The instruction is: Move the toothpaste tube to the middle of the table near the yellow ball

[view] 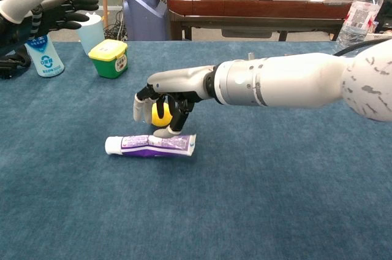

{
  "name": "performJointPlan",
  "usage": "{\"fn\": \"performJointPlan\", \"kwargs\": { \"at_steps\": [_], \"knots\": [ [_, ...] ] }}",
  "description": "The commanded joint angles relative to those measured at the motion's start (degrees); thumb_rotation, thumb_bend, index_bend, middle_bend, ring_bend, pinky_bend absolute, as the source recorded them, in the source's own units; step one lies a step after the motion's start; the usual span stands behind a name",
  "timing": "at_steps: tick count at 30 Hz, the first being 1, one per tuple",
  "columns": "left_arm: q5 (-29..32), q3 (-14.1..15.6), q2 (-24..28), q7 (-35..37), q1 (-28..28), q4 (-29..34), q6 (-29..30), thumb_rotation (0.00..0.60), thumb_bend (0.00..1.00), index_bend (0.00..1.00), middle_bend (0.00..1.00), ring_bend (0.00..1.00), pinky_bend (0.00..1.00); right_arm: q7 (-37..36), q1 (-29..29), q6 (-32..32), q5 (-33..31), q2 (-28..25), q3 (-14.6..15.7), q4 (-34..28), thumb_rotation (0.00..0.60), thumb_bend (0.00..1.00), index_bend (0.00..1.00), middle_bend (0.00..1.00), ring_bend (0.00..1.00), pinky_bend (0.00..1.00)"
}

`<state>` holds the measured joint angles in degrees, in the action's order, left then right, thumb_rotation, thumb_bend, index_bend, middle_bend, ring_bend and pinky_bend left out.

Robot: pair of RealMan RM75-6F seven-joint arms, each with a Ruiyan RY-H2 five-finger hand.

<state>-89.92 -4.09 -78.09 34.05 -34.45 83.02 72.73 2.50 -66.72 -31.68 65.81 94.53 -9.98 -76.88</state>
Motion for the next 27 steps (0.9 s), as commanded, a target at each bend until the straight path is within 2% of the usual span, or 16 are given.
{"fn": "performJointPlan", "kwargs": {
  "at_steps": [1,8,9,12,13,16,17,23,27],
  "knots": [
    [0.2,0.0,0.8,-0.8,0.3,0.3,-0.1,0.0,0.0,0.0,0.0,0.0,0.0,2.2,1.5,-3.5,-1.0,-2.8,-0.4,-3.7,0.6,0.39,0.22,0.26,0.26,0.29],
    [2.1,0.0,4.0,-6.4,1.7,1.2,-0.7,0.003,0.0,0.0,0.0,0.0,0.0,5.3,8.1,-13.3,-1.9,-12.7,0.1,-12.6,0.6,0.39,0.22,0.29,0.26,0.29],
    [2.8,0.0,4.5,-7.3,2.1,1.7,-0.9,0.056,0.0,0.0,0.0,0.0,0.0,5.7,9.2,-14.8,-2.0,-14.2,0.4,-13.8,0.6,0.39,0.22,0.31,0.27,0.29],
    [5.0,0.0,6.4,-10.8,3.4,2.9,-1.3,0.334,0.0,0.0,0.0,0.0,0.0,6.6,13.7,-20.1,-1.9,-19.2,1.6,-17.3,0.6,0.39,0.22,0.34,0.28,0.29],
    [5.5,0.0,6.7,-11.1,3.6,3.1,-1.4,0.368,0.0,0.0,0.0,0.0,0.0,6.5,14.6,-21.0,-1.8,-20.1,1.8,-17.9,0.6,0.39,0.22,0.34,0.28,0.29],
    [7.9,0.1,8.4,-13.8,5.1,3.7,-1.9,0.555,0.0,0.0,0.0,0.0,0.0,6.0,19.2,-25.4,-0.7,-24.5,3.4,-20.0,0.6,0.39,0.22,0.37,0.31,0.3],
    [8.5,0.1,8.7,-14.6,5.5,3.7,-1.9,0.595,0.01,0.0,0.0,0.0,0.0,5.7,20.6,-26.6,-0.4,-25.5,3.8,-20.3,0.6,0.39,0.24,0.39,0.31,0.3],
    [12.4,0.1,10.3,-20.3,8.7,3.9,-0.7,0.6,0.08,0.0,0.0,0.0,0.0,4.8,29.1,-35.0,2.2,-29.3,7.1,-20.0,0.6,0.39,0.36,0.44,0.35,0.33],
    [14.0,0.3,10.8,-25.3,11.4,4.4,2.1,0.6,0.09,0.0,0.0,0.0,0.01,5.5,34.6,-40.9,3.2,-30.3,8.7,-18.9,0.6,0.39,0.45,0.49,0.39,0.35]
  ]
}}
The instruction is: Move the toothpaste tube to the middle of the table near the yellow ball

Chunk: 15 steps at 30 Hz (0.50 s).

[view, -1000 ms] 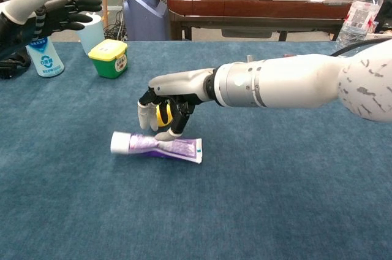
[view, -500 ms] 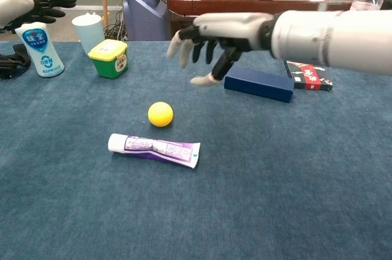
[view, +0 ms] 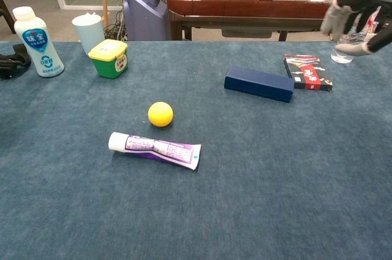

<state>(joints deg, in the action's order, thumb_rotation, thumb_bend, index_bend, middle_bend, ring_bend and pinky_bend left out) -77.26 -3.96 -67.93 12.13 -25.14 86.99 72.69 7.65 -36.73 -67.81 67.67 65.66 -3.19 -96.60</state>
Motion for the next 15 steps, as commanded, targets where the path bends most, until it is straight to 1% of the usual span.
{"fn": "performJointPlan", "kwargs": {
  "at_steps": [1,8,11,15],
  "knots": [
    [1.8,0.3,0.6,-5.1,3.0,0.4,3.1,0.6,0.09,0.0,0.0,0.0,0.03,0.1,6.2,-6.3,1.7,-1.6,2.2,1.2,0.6,0.39,0.46,0.49,0.39,0.35],
    [3.2,1.3,0.8,-11.7,7.9,1.8,7.8,0.6,0.1,0.0,0.0,0.0,0.03,-1.4,14.6,-13.8,3.4,-0.4,4.0,4.1,0.6,0.39,0.54,0.55,0.44,0.36],
    [2.9,1.7,1.0,-14.2,9.9,3.3,10.3,0.6,0.09,0.0,0.0,0.0,0.03,-3.0,18.0,-16.2,4.4,0.9,4.9,4.6,0.6,0.39,0.55,0.56,0.44,0.36],
    [2.0,2.4,0.9,-17.5,12.2,5.1,13.2,0.6,0.09,0.0,0.0,0.0,0.03,-3.1,21.9,-19.8,6.0,2.1,5.7,4.7,0.6,0.39,0.55,0.56,0.44,0.36]
  ]
}}
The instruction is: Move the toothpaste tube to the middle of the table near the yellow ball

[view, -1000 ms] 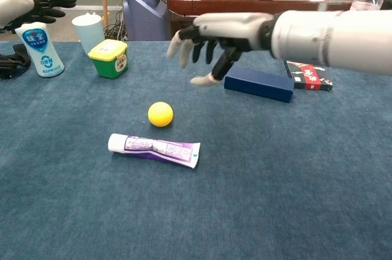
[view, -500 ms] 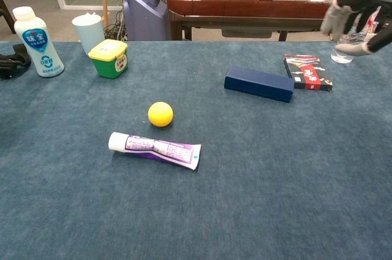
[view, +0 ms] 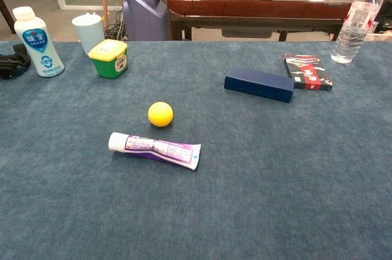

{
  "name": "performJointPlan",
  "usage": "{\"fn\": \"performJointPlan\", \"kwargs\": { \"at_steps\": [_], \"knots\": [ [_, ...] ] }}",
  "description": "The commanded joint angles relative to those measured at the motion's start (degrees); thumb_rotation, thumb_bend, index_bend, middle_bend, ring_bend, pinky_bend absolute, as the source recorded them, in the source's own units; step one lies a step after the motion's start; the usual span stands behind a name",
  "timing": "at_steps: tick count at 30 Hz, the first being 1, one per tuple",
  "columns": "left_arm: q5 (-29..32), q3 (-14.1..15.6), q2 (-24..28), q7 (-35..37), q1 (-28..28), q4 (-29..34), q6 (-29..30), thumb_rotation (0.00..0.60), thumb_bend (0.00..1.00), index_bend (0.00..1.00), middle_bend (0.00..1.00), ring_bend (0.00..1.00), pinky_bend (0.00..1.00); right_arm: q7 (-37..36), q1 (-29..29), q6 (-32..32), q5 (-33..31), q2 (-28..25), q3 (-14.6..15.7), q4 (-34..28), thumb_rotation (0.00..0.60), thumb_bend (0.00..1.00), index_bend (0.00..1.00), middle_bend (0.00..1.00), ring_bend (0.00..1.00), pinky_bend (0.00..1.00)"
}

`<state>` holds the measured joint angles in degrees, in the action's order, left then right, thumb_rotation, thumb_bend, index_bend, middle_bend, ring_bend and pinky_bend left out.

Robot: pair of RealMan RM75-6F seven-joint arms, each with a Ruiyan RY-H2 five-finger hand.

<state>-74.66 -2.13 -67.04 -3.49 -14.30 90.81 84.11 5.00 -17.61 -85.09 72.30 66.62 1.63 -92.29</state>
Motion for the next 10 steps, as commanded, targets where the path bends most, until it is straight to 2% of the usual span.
{"fn": "performJointPlan", "kwargs": {
  "at_steps": [1,10],
  "knots": [
    [-0.8,0.7,0.0,-2.7,2.0,1.9,2.5,0.6,0.09,0.0,0.0,0.0,0.03,-0.4,3.7,-3.3,1.7,1.3,0.9,0.3,0.6,0.39,0.55,0.56,0.45,0.36],
    [-2.0,1.2,-0.2,-4.2,4.7,4.7,3.8,0.6,0.09,0.0,0.0,0.0,0.03,-1.1,6.9,-4.5,4.1,1.4,-0.2,0.8,0.6,0.39,0.55,0.56,0.46,0.36]
  ]
}}
